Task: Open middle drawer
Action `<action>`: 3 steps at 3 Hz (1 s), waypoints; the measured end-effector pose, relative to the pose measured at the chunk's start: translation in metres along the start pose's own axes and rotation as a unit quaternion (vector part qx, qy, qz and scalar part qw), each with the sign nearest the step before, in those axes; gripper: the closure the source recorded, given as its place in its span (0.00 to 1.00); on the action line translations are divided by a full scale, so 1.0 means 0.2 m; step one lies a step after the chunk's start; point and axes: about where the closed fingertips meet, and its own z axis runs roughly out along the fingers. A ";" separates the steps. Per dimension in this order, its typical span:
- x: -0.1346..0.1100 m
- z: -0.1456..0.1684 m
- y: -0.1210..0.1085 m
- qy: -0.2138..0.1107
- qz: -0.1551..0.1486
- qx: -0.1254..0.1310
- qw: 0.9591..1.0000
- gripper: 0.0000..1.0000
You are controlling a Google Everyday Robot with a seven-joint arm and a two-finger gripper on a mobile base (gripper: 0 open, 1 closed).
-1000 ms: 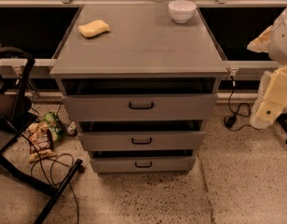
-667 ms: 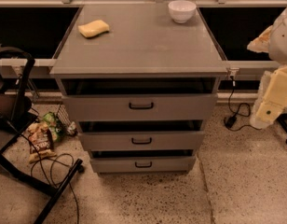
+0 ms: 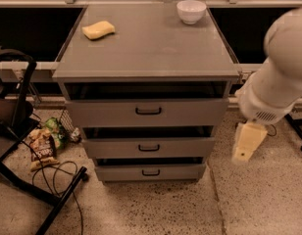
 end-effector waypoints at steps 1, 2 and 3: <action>0.00 0.43 0.03 0.013 -0.021 -0.005 1.000 0.00; -0.05 0.80 0.03 0.007 -0.036 -0.014 0.999 0.00; -0.09 1.08 0.04 -0.010 -0.038 -0.031 0.999 0.00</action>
Offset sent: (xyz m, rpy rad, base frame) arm 0.0667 0.0311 -0.2404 -0.0098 0.0534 0.1093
